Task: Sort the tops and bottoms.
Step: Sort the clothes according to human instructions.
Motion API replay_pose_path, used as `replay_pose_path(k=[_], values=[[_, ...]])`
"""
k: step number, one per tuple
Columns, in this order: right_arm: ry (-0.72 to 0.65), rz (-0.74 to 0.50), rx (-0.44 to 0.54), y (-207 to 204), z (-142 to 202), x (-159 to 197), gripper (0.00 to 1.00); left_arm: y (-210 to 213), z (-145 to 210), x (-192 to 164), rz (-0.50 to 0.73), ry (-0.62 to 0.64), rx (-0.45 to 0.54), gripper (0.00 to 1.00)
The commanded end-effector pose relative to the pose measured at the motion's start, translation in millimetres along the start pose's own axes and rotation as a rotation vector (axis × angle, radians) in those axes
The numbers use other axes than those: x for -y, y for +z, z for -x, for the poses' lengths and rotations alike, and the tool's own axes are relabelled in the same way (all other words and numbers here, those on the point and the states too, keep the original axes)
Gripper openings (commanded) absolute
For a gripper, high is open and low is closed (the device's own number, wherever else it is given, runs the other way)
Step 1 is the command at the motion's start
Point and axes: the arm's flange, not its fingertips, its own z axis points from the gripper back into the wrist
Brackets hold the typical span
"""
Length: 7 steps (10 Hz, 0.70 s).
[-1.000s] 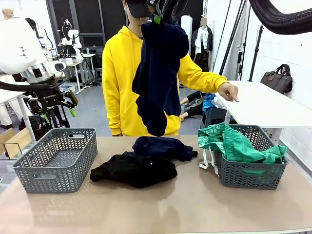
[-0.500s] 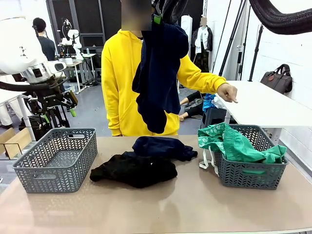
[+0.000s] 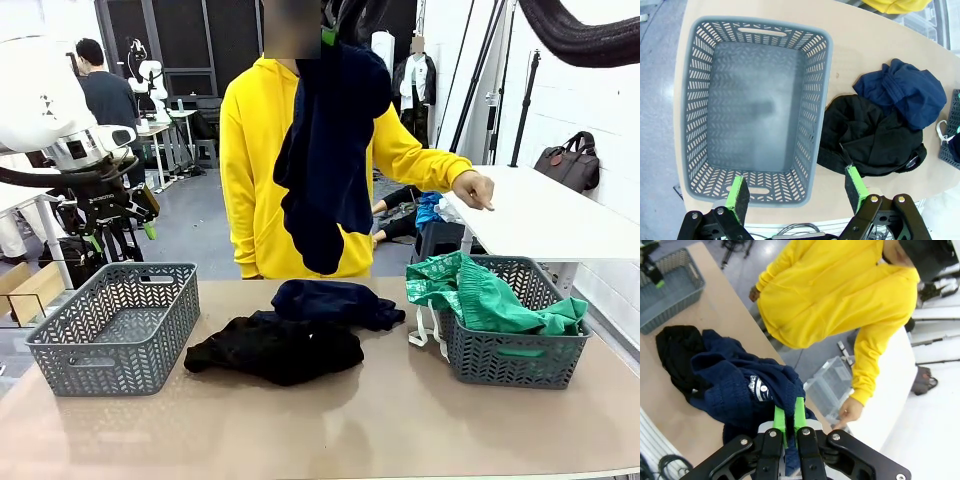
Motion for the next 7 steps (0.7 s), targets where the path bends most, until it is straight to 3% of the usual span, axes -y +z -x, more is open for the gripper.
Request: replay_pose_path(k=[1, 3, 7], values=[[-0.054, 0.088, -0.081, 21, 35, 20, 0.0, 1, 1, 1, -0.012, 0.017, 0.011, 1.0], [-0.151, 0.172, -0.129, 36, 86, 53, 0.0, 1, 1, 1, -0.012, 0.017, 0.011, 1.0], [-0.362, 0.243, -0.13, 46, 190, 107, 0.0, 1, 1, 1, -0.012, 0.017, 0.011, 1.0]])
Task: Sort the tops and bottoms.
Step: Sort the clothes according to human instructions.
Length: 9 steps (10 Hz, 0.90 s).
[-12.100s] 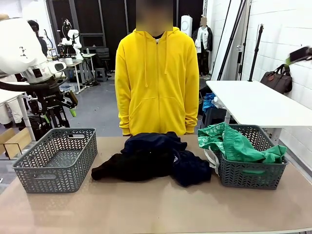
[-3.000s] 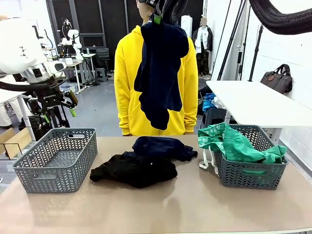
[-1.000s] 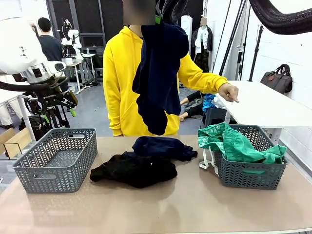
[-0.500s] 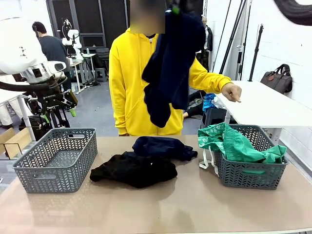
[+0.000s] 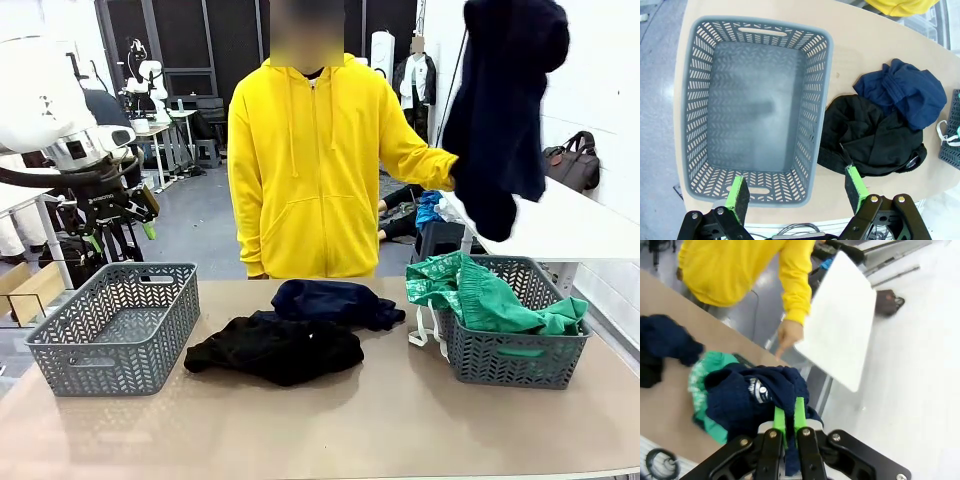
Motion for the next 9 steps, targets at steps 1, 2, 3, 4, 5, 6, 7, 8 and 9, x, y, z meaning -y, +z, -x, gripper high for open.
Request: replay_pose_path(k=[1, 2, 3, 4, 5, 6, 7, 8, 9], values=[[-0.099, -0.008, 0.042, -24, 47, 0, 0.0, 1, 1, 1, -0.011, 0.016, 0.011, 1.0], [-0.124, -0.024, 0.049, -37, 63, 7, 0.0, 1, 1, 1, -0.011, 0.016, 0.011, 1.0], [-0.155, -0.01, 0.068, -50, 79, 13, 0.0, 1, 1, 1, -0.011, 0.016, 0.011, 1.0], [-0.196, -0.001, 0.082, -69, 96, 20, 0.0, 1, 1, 1, -0.011, 0.016, 0.011, 1.0], [-0.222, 0.004, 0.1, -86, 109, 24, 0.0, 1, 1, 1, -0.011, 0.016, 0.011, 1.0], [-0.244, 0.019, 0.097, -108, 117, 26, 0.0, 1, 1, 1, -0.011, 0.016, 0.011, 1.0], [-0.261, 0.022, 0.102, -133, 124, 27, 0.0, 1, 1, 1, -0.011, 0.016, 0.011, 1.0], [-0.275, 0.001, 0.117, -158, 129, 26, 0.0, 1, 1, 1, -0.011, 0.016, 0.011, 1.0], [-0.305, -0.046, 0.112, -191, 135, 23, 0.0, 1, 1, 1, -0.011, 0.016, 0.011, 1.0]])
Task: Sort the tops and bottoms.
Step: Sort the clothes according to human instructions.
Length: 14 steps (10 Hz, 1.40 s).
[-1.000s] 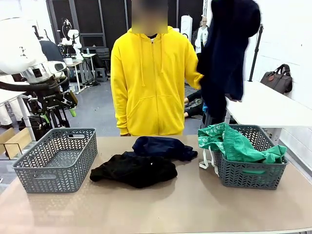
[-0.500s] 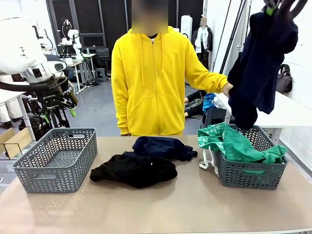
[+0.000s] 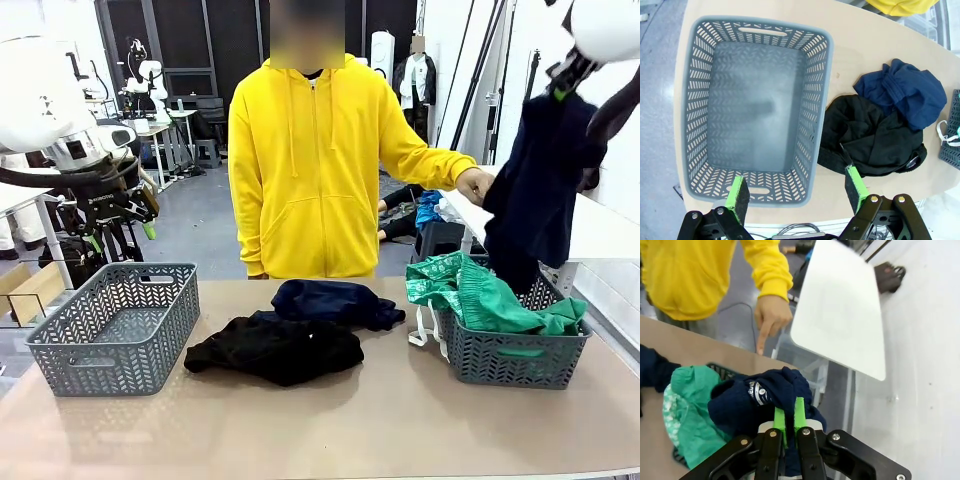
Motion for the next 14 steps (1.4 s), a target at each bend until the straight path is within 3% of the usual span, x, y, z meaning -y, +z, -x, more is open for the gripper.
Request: replay_pose_path(k=[1, 5, 7, 8, 12, 13, 14], values=[[-0.058, -0.085, 0.024, -41, 17, -7, 0.0, 1, 1, 1, -0.011, 0.016, 0.011, 1.0], [-0.13, -0.175, -0.048, -117, 63, -18, 0.0, 1, 1, 1, -0.011, 0.016, 0.011, 1.0], [-0.119, -0.202, -0.131, -144, 75, -31, 0.02, 1, 1, 1, -0.011, 0.016, 0.011, 1.0], [-0.115, -0.208, -0.173, -155, 79, -37, 0.16, 1, 1, 1, -0.011, 0.016, 0.011, 1.0], [-0.08, -0.222, -0.201, -156, 74, -45, 0.92, 1, 1, 1, -0.011, 0.016, 0.011, 1.0], [-0.079, -0.236, -0.198, -154, 72, -46, 1.0, 1, 1, 1, -0.011, 0.016, 0.011, 1.0], [-0.076, -0.248, -0.192, -150, 71, -47, 1.0, 1, 1, 1, -0.011, 0.016, 0.011, 1.0]])
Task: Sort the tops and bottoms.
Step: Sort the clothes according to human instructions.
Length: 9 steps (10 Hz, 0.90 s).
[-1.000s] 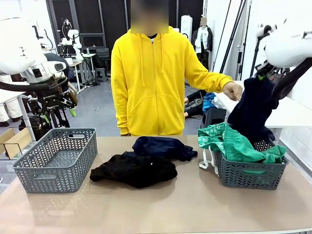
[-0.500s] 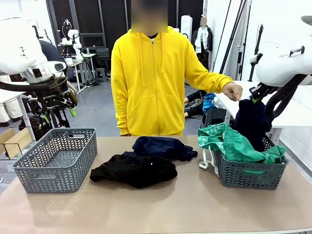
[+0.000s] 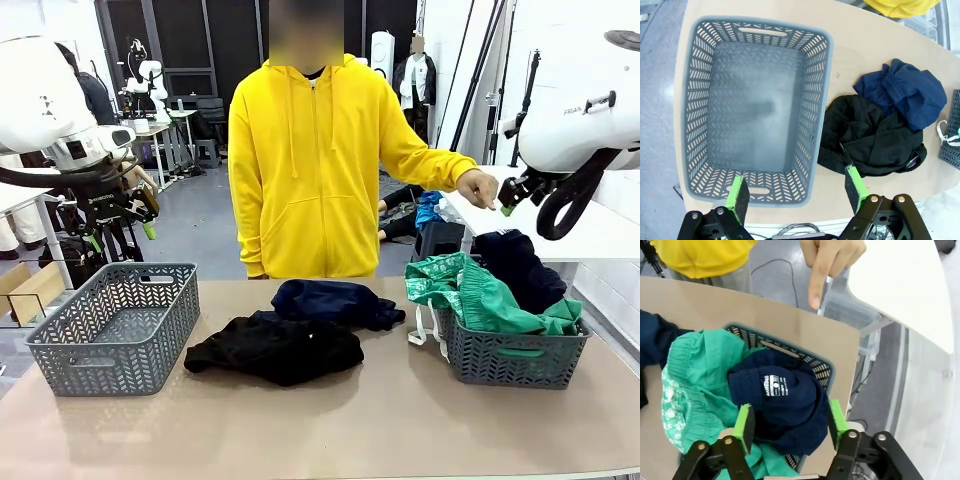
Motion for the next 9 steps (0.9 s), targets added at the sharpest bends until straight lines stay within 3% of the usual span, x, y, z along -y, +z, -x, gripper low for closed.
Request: replay_pose_path(k=[1, 6, 9], values=[[0.021, -0.031, -0.001, 9, -1, 1, 1.0, 1, 1, 1, -0.011, 0.016, 0.011, 1.0], [0.058, -0.049, -0.041, 26, -9, -23, 1.0, 1, 1, 1, -0.011, 0.016, 0.011, 1.0], [0.045, -0.014, -0.005, 18, -6, -15, 1.0, 1, 1, 1, -0.011, 0.016, 0.011, 1.0]])
